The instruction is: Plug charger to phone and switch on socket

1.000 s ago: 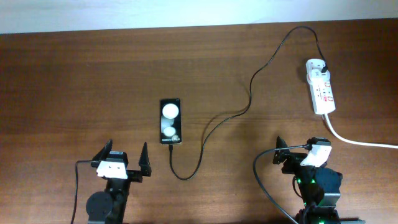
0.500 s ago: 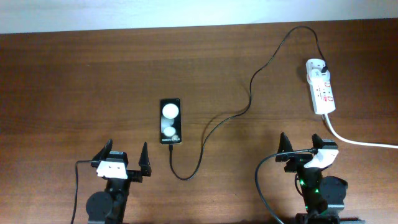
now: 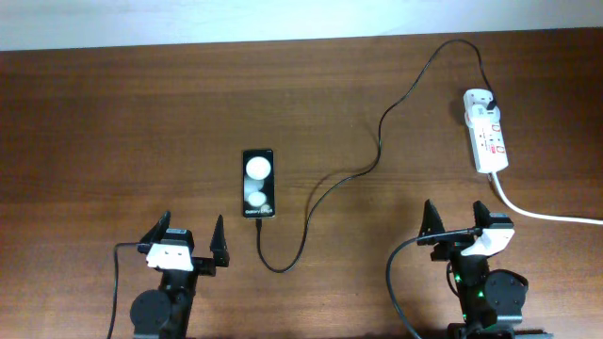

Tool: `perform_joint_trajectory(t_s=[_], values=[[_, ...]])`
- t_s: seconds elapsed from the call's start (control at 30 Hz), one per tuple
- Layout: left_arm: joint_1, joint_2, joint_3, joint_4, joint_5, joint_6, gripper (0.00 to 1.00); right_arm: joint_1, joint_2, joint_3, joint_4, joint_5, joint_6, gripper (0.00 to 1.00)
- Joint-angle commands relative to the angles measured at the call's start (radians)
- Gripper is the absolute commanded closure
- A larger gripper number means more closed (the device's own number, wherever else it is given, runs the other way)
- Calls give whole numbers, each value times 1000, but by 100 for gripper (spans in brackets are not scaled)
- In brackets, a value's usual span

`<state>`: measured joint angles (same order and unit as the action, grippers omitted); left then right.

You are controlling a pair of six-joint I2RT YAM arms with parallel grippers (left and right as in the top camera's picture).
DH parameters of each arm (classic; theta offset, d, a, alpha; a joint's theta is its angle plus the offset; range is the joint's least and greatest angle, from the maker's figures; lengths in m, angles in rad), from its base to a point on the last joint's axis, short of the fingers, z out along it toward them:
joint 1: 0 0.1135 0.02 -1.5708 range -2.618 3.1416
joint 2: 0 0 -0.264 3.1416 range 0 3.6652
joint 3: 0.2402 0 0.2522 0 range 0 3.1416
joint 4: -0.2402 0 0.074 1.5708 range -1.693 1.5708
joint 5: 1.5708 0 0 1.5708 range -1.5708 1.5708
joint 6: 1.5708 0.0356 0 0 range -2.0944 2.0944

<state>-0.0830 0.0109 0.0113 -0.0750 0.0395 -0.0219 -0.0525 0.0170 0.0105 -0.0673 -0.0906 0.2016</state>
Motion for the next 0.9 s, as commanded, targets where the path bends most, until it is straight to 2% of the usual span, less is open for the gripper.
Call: perform_joint_trajectory(t_s=[0.0, 0.3, 0.87], values=[[2, -6, -2, -7, -10, 12, 1, 19, -14, -5, -8, 2, -11, 1], [2, -6, -2, -7, -10, 12, 1, 19, -14, -5, -8, -2, -74, 1], [2, -6, -2, -7, -10, 12, 1, 19, -14, -5, -5, -2, -74, 1]])
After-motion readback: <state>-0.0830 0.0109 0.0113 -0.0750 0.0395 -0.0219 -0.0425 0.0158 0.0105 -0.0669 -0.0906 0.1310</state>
